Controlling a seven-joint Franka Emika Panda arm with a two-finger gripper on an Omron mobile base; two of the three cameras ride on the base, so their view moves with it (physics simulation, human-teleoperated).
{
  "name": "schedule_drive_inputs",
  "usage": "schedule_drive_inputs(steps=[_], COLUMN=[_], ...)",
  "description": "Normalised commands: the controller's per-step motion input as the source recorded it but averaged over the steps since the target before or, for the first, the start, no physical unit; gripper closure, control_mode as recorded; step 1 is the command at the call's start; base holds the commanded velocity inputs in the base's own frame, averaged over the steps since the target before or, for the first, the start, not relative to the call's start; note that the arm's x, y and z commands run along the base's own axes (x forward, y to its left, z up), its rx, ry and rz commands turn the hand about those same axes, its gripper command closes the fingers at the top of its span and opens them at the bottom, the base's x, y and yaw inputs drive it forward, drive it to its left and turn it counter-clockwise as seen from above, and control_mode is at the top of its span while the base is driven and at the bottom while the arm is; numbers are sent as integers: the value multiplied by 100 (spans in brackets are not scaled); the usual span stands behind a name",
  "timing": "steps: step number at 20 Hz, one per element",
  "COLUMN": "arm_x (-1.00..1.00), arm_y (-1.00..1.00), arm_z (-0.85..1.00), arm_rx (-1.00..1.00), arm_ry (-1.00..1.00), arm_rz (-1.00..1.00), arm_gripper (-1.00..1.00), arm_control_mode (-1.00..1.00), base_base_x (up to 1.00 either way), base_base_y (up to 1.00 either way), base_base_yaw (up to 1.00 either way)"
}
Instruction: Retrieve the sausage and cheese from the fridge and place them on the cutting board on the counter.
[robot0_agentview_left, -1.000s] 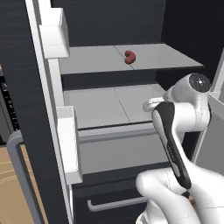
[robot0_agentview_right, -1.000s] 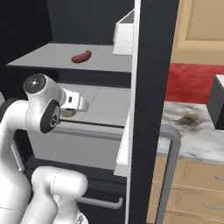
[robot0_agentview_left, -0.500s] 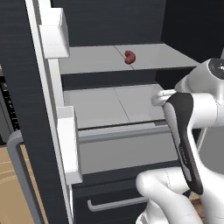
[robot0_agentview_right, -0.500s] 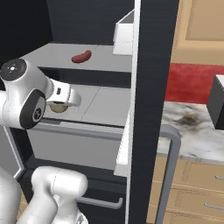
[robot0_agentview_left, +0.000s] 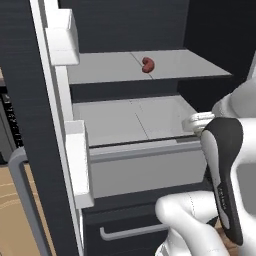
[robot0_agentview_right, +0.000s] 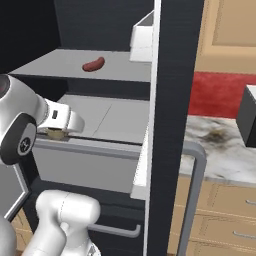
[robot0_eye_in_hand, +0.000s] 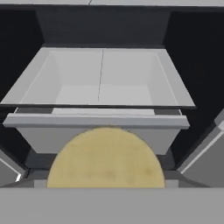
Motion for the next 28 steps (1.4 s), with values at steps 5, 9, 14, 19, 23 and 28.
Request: schedule_drive_inputs(steps=[5,9,14,19,23,28], arm_x=[0,0,0,0,0,0], arm_y=[0,0,0,0,0,0], arm_z=[0,0,0,0,0,0], arm_rx=[0,0,0,0,0,0], arm_ry=[0,0,0,0,0,0], arm_rz=[0,0,0,0,0,0], arm_gripper=[100,100,100,100,100,100], arm_control_mode=[100,100,100,100,100,100], base_base_x=[-91,-100,-94,-81,-34,0], base_base_y=[-23,-49,-28,-9,-44,-72], base_base_yaw=[-9,-39,-63,-72,-77,-81])
